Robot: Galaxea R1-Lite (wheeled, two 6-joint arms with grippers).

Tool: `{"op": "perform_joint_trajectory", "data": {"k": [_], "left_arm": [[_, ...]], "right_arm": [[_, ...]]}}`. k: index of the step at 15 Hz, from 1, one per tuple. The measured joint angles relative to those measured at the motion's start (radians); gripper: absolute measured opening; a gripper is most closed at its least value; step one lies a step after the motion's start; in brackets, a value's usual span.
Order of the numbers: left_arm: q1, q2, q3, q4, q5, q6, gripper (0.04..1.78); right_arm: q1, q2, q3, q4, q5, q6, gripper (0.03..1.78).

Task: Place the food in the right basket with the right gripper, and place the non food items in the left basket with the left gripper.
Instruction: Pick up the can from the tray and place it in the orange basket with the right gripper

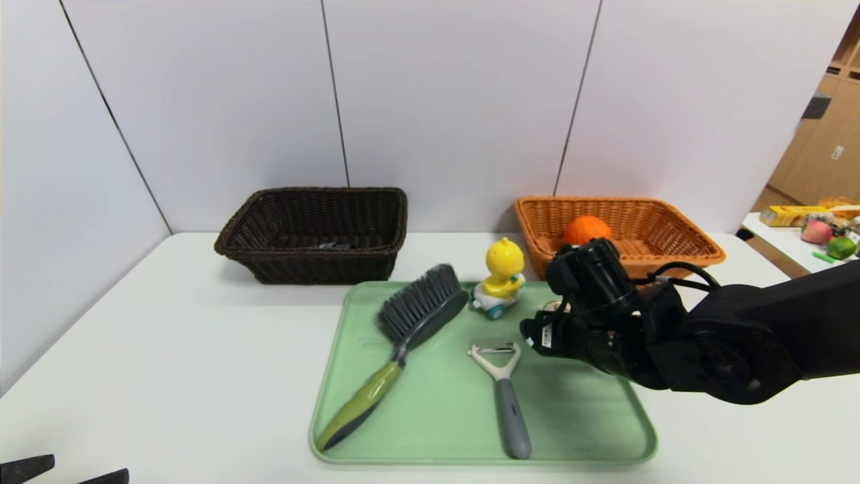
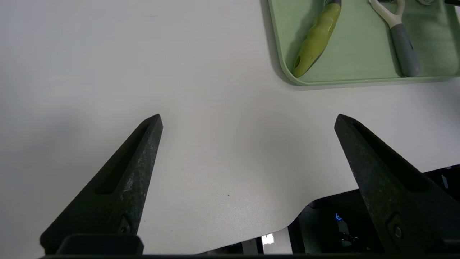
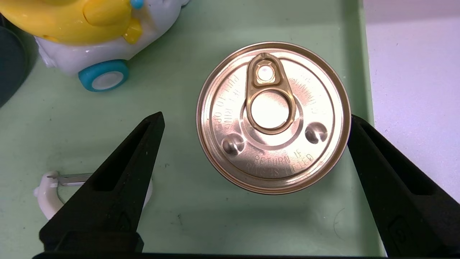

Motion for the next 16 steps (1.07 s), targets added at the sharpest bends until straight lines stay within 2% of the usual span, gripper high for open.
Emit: {"op": "perform_joint_trajectory", "data": {"k": [15, 16], "left_arm": [[0.0, -0.003, 0.02, 0.0, 0.002, -0.001, 1.69], [0.0, -0.003, 0.021, 0.0, 0.002, -0.001, 1.69]], "right_arm": [[-0.002, 0.014, 0.004, -0.001, 0.0, -0.004, 1.7], [-0.002, 0.012, 0.004, -0.002, 0.0, -0.004, 1.53]]}}
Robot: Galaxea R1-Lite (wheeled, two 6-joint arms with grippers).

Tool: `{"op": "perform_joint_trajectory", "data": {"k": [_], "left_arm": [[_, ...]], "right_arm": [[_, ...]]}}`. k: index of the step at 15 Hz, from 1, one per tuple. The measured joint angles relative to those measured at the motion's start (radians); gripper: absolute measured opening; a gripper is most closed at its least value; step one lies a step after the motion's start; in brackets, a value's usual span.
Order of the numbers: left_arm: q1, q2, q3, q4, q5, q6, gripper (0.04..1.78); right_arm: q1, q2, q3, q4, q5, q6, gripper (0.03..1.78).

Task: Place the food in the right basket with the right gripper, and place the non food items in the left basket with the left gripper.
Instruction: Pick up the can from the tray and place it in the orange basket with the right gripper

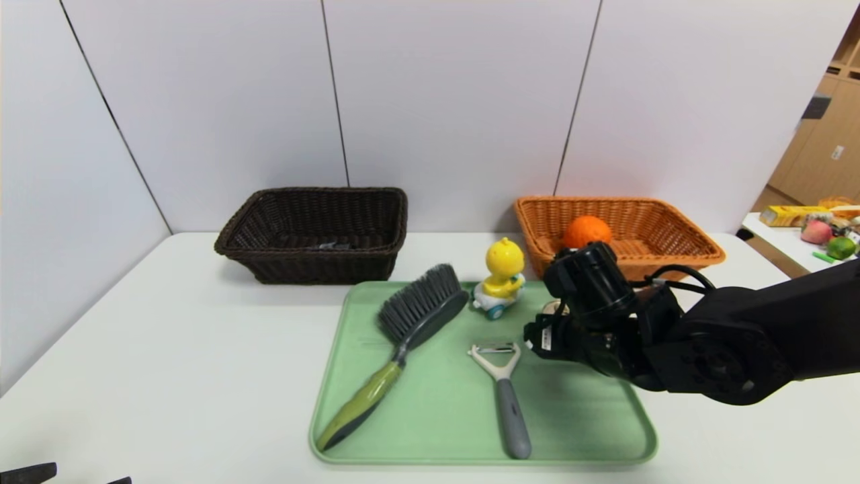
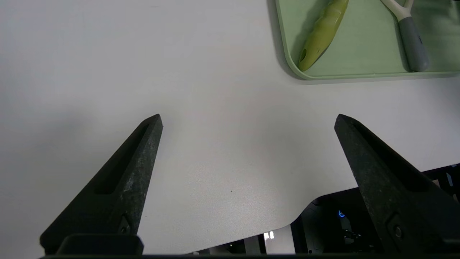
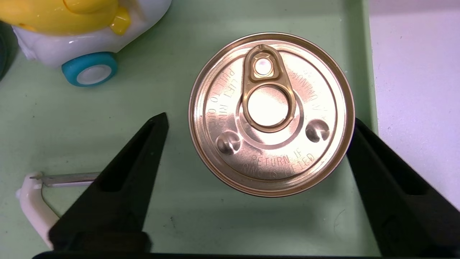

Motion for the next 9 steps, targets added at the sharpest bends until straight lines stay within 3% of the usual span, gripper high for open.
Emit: {"op": "perform_joint_trajectory", "data": {"k": [3, 9], "left_arm": [[0.0, -0.001, 0.002, 0.0, 0.0, 0.0, 1.69], [0.0, -0.007, 0.009, 0.0, -0.001, 0.001, 1.69]], "right_arm": [[-0.001, -0.008, 0.003, 0.001, -0.001, -0.003, 1.07], [-0.001, -0.029, 0.021, 0.005, 0.001, -0.003, 0.97]]}}
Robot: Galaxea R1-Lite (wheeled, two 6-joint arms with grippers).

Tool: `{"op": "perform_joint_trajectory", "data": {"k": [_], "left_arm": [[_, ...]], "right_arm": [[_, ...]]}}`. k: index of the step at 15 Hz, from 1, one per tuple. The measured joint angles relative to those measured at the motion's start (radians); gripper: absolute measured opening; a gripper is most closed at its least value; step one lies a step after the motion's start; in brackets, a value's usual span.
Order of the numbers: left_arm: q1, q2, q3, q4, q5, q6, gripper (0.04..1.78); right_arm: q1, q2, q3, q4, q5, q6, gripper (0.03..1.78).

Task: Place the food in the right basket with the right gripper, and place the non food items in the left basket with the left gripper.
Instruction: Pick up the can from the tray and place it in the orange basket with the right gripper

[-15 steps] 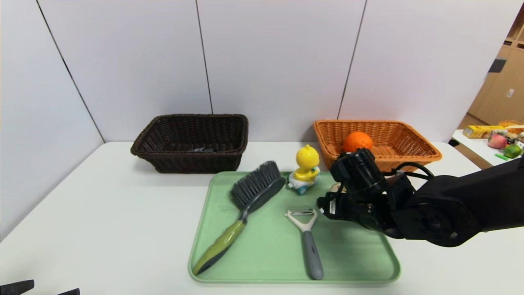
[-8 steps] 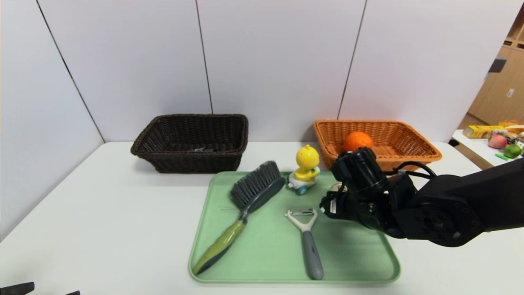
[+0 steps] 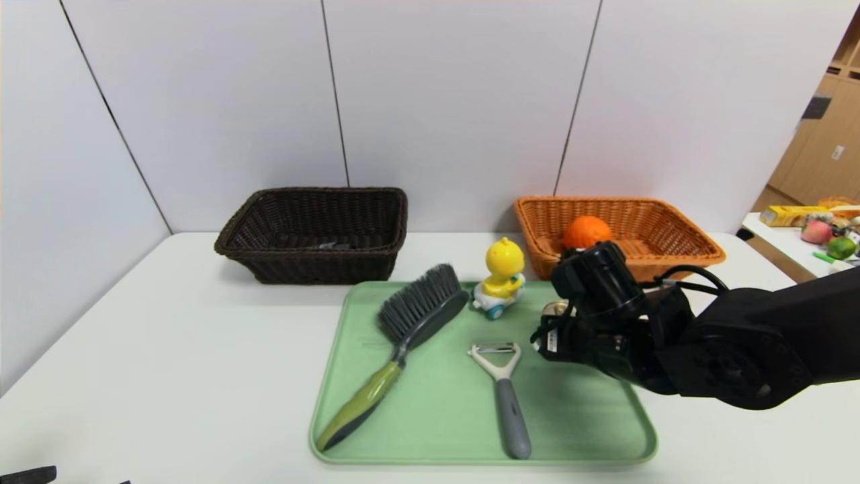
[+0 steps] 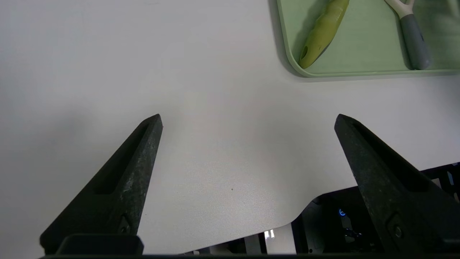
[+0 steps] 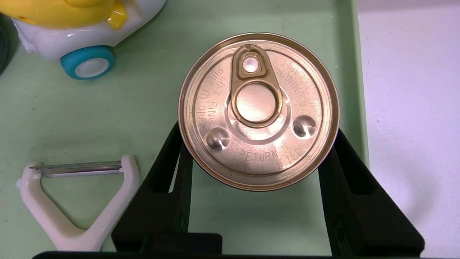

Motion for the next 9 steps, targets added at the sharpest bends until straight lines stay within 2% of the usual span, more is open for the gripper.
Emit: {"op": "perform_joint_trajectory", "data": {"k": [5, 7, 9], "left_arm": [[0.0, -0.001, 0.0, 0.0, 0.001, 0.0, 1.69], [0.0, -0.001, 0.0, 0.0, 0.0, 0.0, 1.69], [0.0, 0.001, 0.0, 0.0, 0.0, 0.0, 1.69]], "right_arm": [[0.007, -0.091, 0.007, 0.019, 0.004, -0.008, 0.97], [0.013, -0.176, -0.02, 0.047, 0.009, -0.036, 0.97], [0.012, -0.259, -0.089, 0.082, 0.011, -0.095, 0.97]]}}
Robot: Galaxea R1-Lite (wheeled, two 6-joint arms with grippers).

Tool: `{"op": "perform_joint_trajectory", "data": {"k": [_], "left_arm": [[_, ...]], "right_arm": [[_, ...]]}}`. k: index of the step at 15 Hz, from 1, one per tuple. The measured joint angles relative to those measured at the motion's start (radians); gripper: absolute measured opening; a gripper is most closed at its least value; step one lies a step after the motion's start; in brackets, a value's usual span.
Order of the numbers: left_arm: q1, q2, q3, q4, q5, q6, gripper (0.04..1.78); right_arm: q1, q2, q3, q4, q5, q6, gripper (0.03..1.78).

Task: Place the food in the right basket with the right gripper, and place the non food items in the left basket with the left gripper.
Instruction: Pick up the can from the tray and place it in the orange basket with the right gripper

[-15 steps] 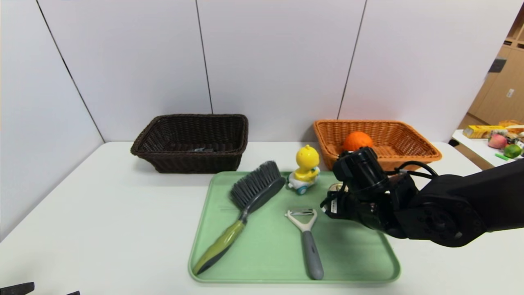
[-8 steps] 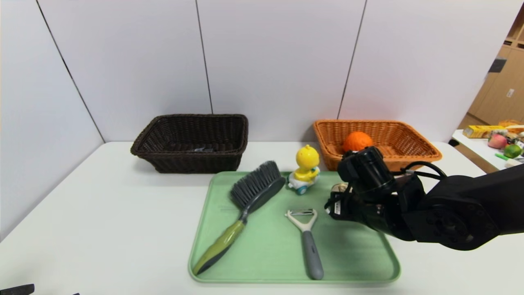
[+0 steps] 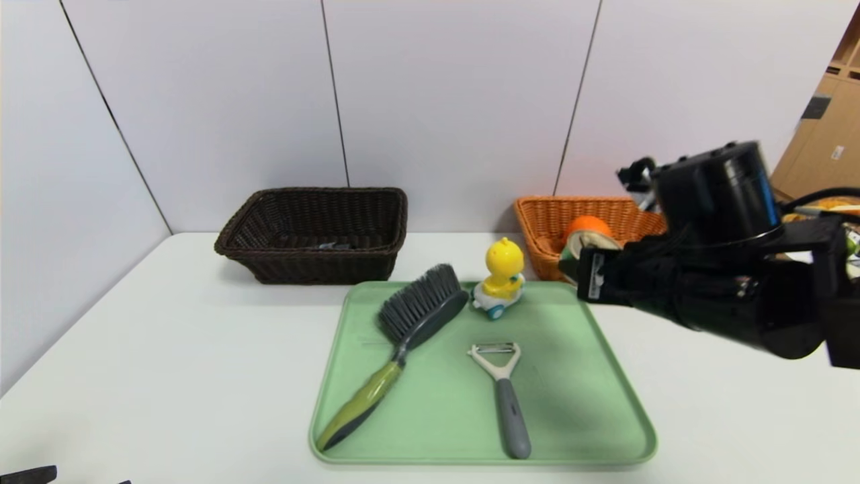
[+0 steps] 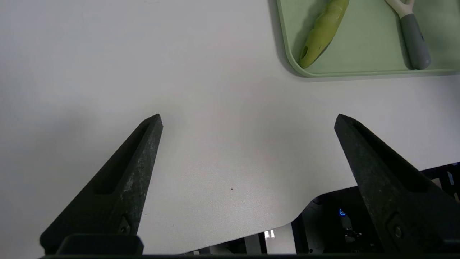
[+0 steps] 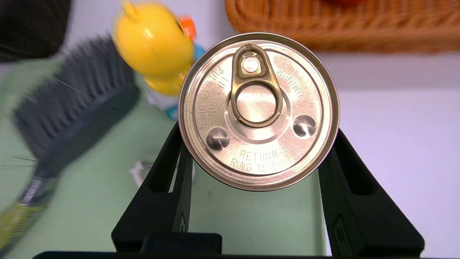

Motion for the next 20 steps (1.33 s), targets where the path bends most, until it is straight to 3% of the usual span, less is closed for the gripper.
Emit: {"op": "perform_joint_trajectory", "data": {"k": [3, 7, 10, 13, 20], "left_arm": [[0.0, 0.008, 0.0, -0.015, 0.0, 0.0, 1.69], [0.0, 0.015, 0.0, -0.016, -0.006, 0.0, 1.69], [0.0, 0.021, 0.0, -0.016, -0.005, 0.0, 1.69], [0.0, 0.032, 0.001, -0.033, -0.006, 0.0, 1.69], [0.0, 0.067, 0.003, -0.065, -0.004, 0.0, 1.69]], "right_arm": [[-0.069, -0.072, -0.146, 0.009, 0.013, -0.136, 0.97], [-0.294, -0.033, -0.281, 0.007, 0.118, -0.245, 0.97], [-0.427, 0.073, -0.347, 0.006, 0.193, -0.256, 0.96], [-0.505, 0.198, -0.394, 0.006, 0.22, -0.255, 0.96], [-0.554, 0.422, -0.509, 0.017, 0.223, -0.248, 0.96]]}}
